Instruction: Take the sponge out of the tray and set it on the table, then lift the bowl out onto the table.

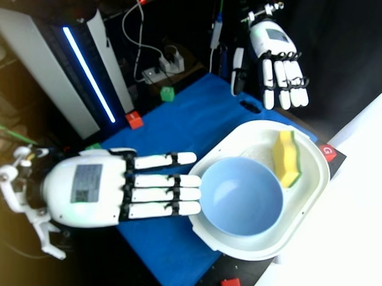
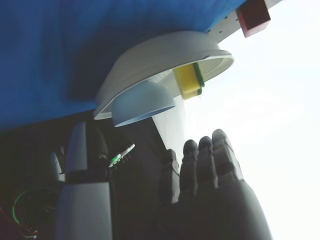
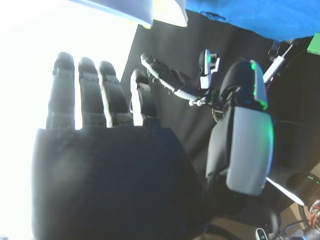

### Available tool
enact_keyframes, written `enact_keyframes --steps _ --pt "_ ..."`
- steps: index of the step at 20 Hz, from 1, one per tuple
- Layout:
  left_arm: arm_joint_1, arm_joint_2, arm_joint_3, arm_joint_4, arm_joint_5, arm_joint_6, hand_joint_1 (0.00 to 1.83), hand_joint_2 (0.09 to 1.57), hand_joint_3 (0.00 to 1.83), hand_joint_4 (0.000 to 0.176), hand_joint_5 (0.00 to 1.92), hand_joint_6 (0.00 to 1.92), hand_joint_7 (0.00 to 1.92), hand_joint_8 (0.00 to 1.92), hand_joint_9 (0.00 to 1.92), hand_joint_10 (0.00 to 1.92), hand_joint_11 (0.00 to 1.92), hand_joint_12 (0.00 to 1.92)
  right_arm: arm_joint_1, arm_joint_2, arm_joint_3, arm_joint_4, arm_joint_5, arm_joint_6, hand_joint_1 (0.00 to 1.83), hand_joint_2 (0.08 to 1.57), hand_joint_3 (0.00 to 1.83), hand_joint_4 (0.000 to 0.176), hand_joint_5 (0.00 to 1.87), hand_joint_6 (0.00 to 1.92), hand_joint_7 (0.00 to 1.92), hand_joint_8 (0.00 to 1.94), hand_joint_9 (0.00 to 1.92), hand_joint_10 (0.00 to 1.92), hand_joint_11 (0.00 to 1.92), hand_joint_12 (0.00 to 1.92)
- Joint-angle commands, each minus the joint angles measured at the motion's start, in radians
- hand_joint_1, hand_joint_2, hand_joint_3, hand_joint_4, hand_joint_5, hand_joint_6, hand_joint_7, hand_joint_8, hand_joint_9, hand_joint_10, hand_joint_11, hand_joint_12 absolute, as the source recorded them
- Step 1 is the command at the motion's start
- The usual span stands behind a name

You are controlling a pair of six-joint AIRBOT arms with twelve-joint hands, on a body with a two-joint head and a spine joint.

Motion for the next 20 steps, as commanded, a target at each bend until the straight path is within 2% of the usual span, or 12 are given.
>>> enact_keyframes --steps 1,6,7,8,9,12,14,15,17,18,19,20 --pt "-0.017 -0.004 0.005 -0.021 -0.116 -0.001 0.73 0.95 0.00 0.103 0.33 0.00 0.24 0.00 0.19 0.00 0.00 0.28 0.013 0.001 0.004 0.058 0.083 0.002 0.65 0.96 0.02 0.127 0.12 0.00 0.06 0.00 0.00 0.00 0.00 0.00" --pt "-0.068 -0.043 0.039 -0.022 -0.097 -0.001 0.71 0.95 0.00 0.080 0.32 0.00 0.22 0.00 0.17 0.00 0.00 0.45 0.013 -0.002 0.009 0.058 0.083 0.002 0.61 0.97 0.01 0.129 0.10 0.00 0.05 0.00 0.00 0.00 0.00 0.00" --pt "-0.085 -0.054 0.049 -0.019 -0.091 -0.001 0.66 0.96 0.01 0.072 0.32 0.00 0.23 0.00 0.18 0.00 0.00 0.45 0.013 -0.003 0.010 0.058 0.083 0.002 0.60 0.97 0.01 0.117 0.10 0.00 0.06 0.00 0.01 0.00 0.00 0.00" --pt "-0.109 -0.067 0.063 -0.016 -0.084 0.000 0.63 0.96 0.00 0.096 0.32 0.00 0.24 0.00 0.18 0.00 0.00 0.47 0.013 -0.004 0.010 0.058 0.083 0.002 0.60 0.98 0.01 0.118 0.10 0.00 0.04 0.00 0.00 0.00 0.00 0.00" --pt "-0.142 -0.087 0.083 -0.011 -0.071 0.000 0.70 0.96 0.00 0.088 0.33 0.01 0.26 0.01 0.20 0.01 0.00 0.47 0.013 -0.007 0.012 0.058 0.083 0.002 0.61 0.98 0.01 0.121 0.11 0.00 0.05 0.00 0.00 0.00 0.00 0.00" --pt "-0.204 -0.143 0.148 -0.020 -0.012 0.021 0.69 0.97 0.00 0.087 0.37 0.00 0.32 0.00 0.26 0.00 0.00 0.57 0.013 -0.011 0.013 0.058 0.083 0.002 0.63 0.97 0.01 0.084 0.15 0.01 0.07 0.01 0.00 0.00 0.00 0.00" --pt "-0.242 -0.175 0.175 -0.082 0.054 0.136 0.68 0.96 0.00 0.075 0.42 0.01 0.38 0.01 0.32 0.01 0.00 0.66 0.013 -0.013 0.013 0.058 0.083 0.002 0.65 0.98 0.01 0.071 0.15 0.01 0.07 0.01 0.00 0.00 0.00 0.00" --pt "-0.263 -0.193 0.187 -0.136 0.103 0.243 0.64 0.95 0.00 0.106 0.42 0.01 0.38 0.00 0.33 0.01 0.00 0.67 0.013 -0.015 0.014 0.058 0.083 0.002 0.66 0.98 0.00 0.082 0.14 0.01 0.08 0.01 0.00 0.00 0.00 0.00" --pt "-0.278 -0.230 0.226 -0.227 0.160 0.361 0.62 0.95 0.00 0.114 0.43 0.00 0.40 0.01 0.36 0.01 0.00 0.78 0.013 -0.017 0.015 0.058 0.083 0.002 0.63 0.98 0.00 0.094 0.15 0.01 0.09 0.01 0.00 0.00 0.00 0.00" --pt "-0.278 -0.257 0.265 -0.269 0.191 0.371 0.62 0.95 0.00 0.106 0.44 0.00 0.42 0.01 0.38 0.01 0.00 0.86 0.013 -0.018 0.015 0.058 0.083 0.002 0.57 0.98 0.01 0.105 0.15 0.00 0.09 0.01 0.00 0.00 0.00 0.00" --pt "-0.278 -0.265 0.279 -0.282 0.201 0.371 0.69 0.96 0.00 0.066 0.48 0.01 0.46 0.01 0.41 0.01 0.00 0.92 0.013 -0.018 0.015 0.058 0.083 0.002 0.53 1.00 0.01 0.114 0.12 0.00 0.06 0.00 0.00 0.00 0.00 0.00" --pt "-0.276 -0.286 0.311 -0.301 0.227 0.371 0.76 0.96 0.00 0.053 0.50 0.01 0.48 0.01 0.42 0.02 0.00 0.94 0.013 -0.018 0.015 0.058 0.083 0.002 0.53 1.00 0.01 0.117 0.13 0.00 0.06 0.00 0.00 0.00 0.00 0.00"
